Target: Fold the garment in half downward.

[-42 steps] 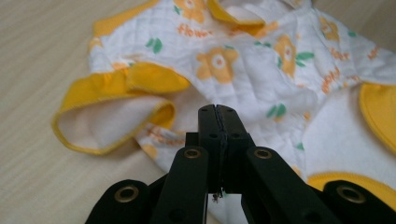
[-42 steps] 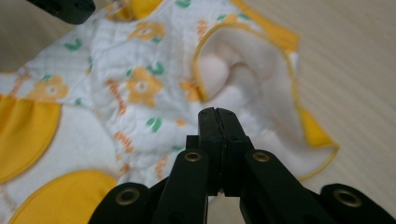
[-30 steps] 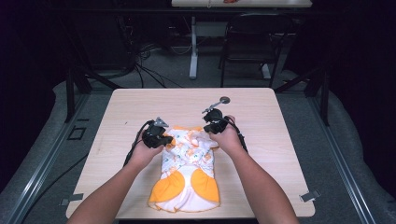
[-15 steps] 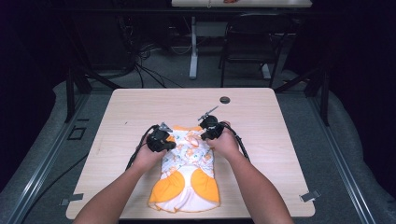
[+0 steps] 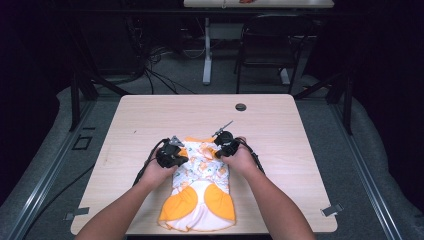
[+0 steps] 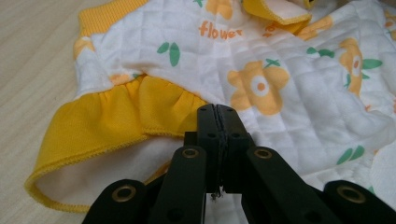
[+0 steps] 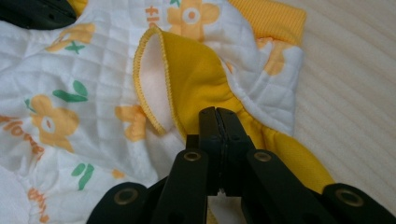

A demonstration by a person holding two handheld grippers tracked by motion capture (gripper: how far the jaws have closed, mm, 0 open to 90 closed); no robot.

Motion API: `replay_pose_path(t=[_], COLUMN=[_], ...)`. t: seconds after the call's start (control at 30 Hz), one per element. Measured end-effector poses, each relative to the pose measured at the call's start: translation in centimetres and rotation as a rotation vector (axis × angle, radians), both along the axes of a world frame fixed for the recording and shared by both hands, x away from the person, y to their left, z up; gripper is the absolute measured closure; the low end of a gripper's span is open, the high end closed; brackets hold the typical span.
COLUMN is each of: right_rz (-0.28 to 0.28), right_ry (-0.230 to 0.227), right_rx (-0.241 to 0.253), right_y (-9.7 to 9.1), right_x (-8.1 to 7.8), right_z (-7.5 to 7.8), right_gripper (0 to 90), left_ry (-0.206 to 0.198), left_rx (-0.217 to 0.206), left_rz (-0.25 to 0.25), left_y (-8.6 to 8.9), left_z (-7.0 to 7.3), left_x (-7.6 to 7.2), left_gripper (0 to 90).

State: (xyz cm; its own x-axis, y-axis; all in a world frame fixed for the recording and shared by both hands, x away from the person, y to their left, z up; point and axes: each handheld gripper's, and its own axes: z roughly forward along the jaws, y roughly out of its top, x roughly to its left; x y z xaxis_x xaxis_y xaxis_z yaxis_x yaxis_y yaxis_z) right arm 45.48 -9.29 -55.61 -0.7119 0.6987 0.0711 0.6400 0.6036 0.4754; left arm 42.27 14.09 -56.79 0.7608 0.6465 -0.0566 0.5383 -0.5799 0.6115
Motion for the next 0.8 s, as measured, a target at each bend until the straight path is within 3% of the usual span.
replay_pose_path(t=[0.07,0.13,0.17,0.33,0.47,0.57,0.67,0.8], right_rz=[0.007,-0.013,-0.007,-0.095,-0.122,-0.148,-0.151,-0.169], right_ry=[-0.006,-0.034,-0.040,-0.115,-0.123,-0.107,-0.094,-0.082], right_rx=[-0.005,0.033,0.028,0.096,0.093,0.109,0.074,0.050], right_y=[0.1,0.0,-0.3,-0.7,-0.7,-0.4,-0.2,-0.4], right_x=[-0.3,-0.4,-0.3,0.8,1.7,2.1,2.4,2.8], right_z=[0.1,0.5,1.0,1.9,2.2,1.5,0.8,0.1], right_gripper=[88.6,88.9,89.2,87.4,80.1,74.1,65.5,63.0], left_ry=[0.011,0.007,0.001,-0.030,-0.053,-0.059,-0.059,-0.065], left_rx=[-0.003,-0.017,-0.016,-0.034,-0.058,-0.043,-0.030,-0.021], left_rz=[-0.003,0.007,0.011,0.066,0.102,0.132,0.155,0.188], left_y=[0.0,0.2,0.2,0.6,1.0,1.2,1.2,1.5], left_z=[0.2,0.5,0.8,2.3,2.4,1.9,1.4,1.1], left_x=[0.0,0.2,0.4,2.0,3.4,4.1,4.4,4.7], left_gripper=[87.4,86.8,86.9,85.8,79.0,72.4,65.2,58.1])
